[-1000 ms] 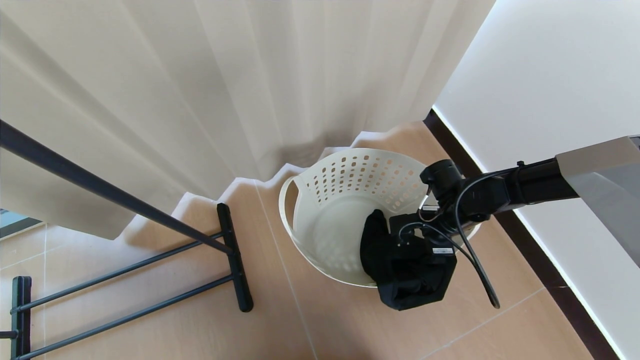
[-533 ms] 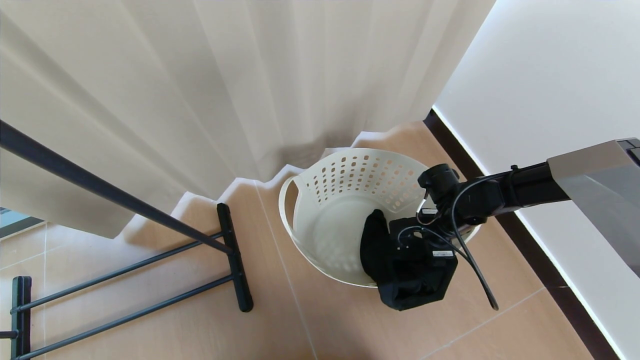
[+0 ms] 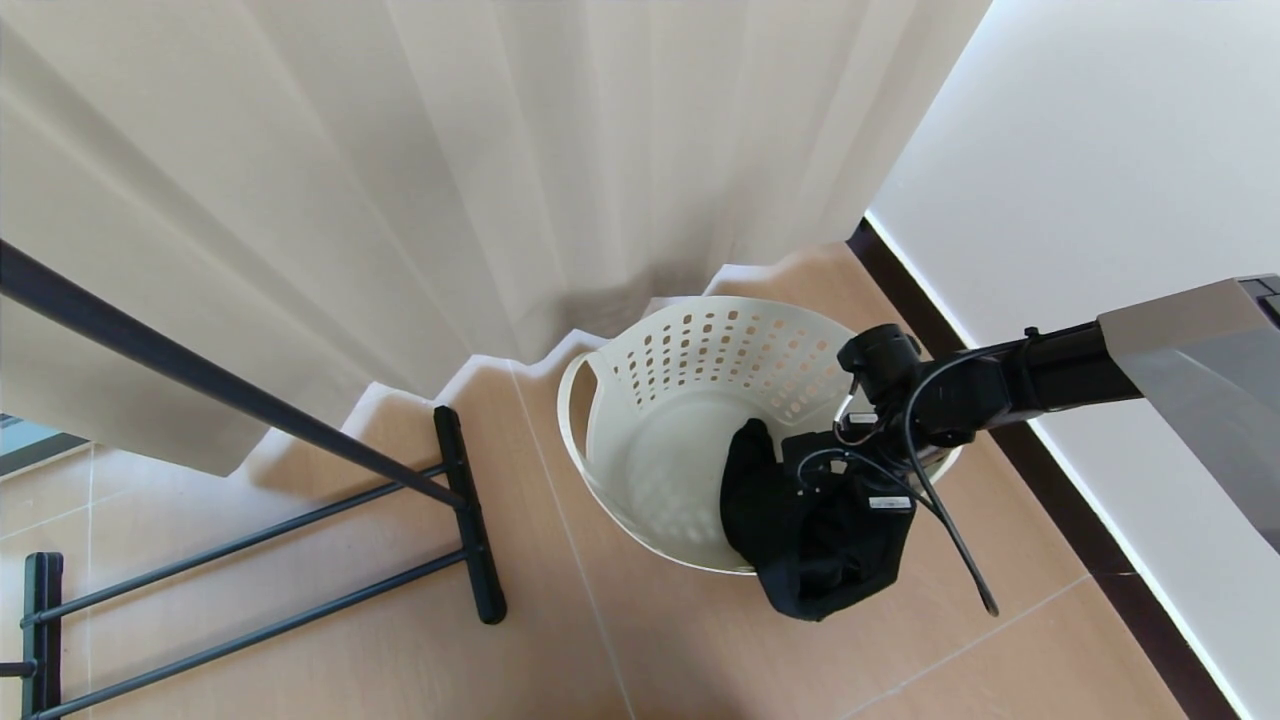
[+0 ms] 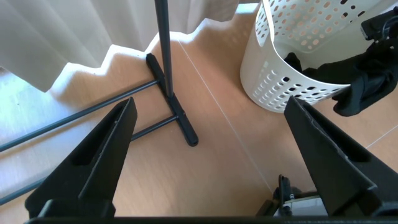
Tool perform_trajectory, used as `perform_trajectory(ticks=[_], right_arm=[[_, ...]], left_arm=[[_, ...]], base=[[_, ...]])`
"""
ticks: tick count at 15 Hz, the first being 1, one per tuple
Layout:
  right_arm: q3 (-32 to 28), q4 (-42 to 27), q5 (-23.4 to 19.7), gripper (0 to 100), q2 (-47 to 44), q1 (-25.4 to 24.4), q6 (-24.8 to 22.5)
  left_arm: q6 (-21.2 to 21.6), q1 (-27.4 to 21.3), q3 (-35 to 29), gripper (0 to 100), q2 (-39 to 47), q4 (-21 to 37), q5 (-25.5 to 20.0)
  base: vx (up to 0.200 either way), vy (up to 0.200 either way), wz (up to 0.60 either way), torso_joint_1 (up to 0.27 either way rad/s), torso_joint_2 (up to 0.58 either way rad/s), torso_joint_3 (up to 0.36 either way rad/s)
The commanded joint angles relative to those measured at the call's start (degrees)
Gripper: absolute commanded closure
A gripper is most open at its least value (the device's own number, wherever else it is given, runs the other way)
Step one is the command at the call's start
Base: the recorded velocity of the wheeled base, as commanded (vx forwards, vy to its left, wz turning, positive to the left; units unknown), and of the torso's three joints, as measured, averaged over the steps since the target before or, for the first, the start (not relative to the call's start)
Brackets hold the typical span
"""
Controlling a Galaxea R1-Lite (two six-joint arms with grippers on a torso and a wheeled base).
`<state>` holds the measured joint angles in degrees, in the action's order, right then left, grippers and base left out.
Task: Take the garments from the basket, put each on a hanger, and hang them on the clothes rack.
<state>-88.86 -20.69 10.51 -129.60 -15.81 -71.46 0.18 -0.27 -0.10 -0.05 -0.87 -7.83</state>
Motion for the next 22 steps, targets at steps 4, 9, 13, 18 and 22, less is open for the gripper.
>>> perform_trajectory(ticks=[4,9,13,18,22], right_arm=[[0.44,0.03,-0.40,100,4.27,-0.01,0.36],[4.83,0.03,-0.93,100,14.37,-0.62,4.14],[9.93,-0.05,-3.30,100,23.51,-3.61,14.68],[18.19,0.56,-2.95,100,34.94,-12.93,28.39],[26.10,5.04,-3.21,100,44.26,-18.47,38.59]], left_arm=[[-0.01,0.00,0.01,0,0.05,-0.01,0.00],[-0.01,0.00,0.01,0,0.05,-0.01,0.00],[-0.01,0.00,0.01,0,0.05,-0.01,0.00],[-0.01,0.00,0.01,0,0.05,-0.01,0.00],[-0.01,0.00,0.01,0,0.05,-0.01,0.00]], base=[[0.000,0.000,0.00,0.000,0.00,0.000],[0.000,0.000,0.00,0.000,0.00,0.000],[0.000,0.000,0.00,0.000,0.00,0.000],[0.000,0.000,0.00,0.000,0.00,0.000],[0.000,0.000,0.00,0.000,0.00,0.000]])
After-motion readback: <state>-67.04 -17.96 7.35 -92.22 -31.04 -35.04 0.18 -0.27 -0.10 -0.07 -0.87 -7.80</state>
